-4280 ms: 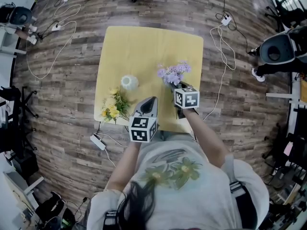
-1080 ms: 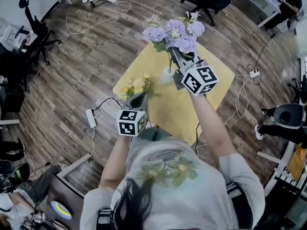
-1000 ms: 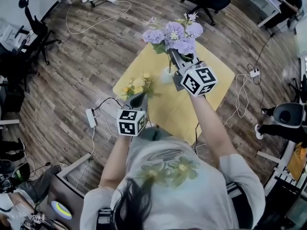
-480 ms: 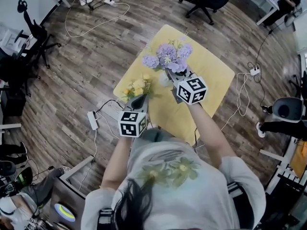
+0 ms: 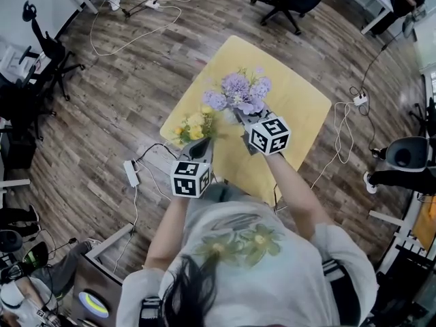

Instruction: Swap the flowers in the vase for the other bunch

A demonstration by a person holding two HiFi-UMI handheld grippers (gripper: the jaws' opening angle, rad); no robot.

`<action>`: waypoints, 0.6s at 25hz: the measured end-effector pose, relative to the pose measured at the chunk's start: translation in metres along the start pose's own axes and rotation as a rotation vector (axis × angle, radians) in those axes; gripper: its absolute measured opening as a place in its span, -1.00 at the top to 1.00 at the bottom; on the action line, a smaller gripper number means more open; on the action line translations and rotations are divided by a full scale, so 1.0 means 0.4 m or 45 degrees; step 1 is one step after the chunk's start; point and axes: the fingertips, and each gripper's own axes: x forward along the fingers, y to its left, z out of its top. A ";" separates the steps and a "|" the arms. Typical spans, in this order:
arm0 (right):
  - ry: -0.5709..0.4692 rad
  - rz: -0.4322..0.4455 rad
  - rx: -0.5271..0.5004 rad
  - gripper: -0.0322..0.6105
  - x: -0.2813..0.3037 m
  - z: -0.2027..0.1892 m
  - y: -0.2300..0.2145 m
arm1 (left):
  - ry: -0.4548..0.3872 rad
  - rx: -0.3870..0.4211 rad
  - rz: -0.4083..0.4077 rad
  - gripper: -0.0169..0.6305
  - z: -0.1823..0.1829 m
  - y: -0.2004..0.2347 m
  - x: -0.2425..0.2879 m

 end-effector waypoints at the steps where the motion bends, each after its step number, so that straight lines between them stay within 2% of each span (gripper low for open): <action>1: 0.001 0.001 -0.001 0.65 -0.002 -0.001 0.002 | 0.000 0.000 -0.004 0.89 0.000 -0.002 0.000; 5: 0.018 -0.007 -0.013 0.65 -0.004 -0.006 0.008 | -0.003 0.001 -0.015 0.89 0.003 -0.002 0.000; 10: 0.087 -0.044 -0.034 0.33 -0.028 -0.008 0.018 | -0.008 0.004 -0.021 0.89 0.006 -0.005 -0.008; 15: 0.148 -0.065 -0.046 0.24 -0.046 -0.027 0.006 | -0.008 0.006 -0.027 0.89 0.012 -0.014 0.000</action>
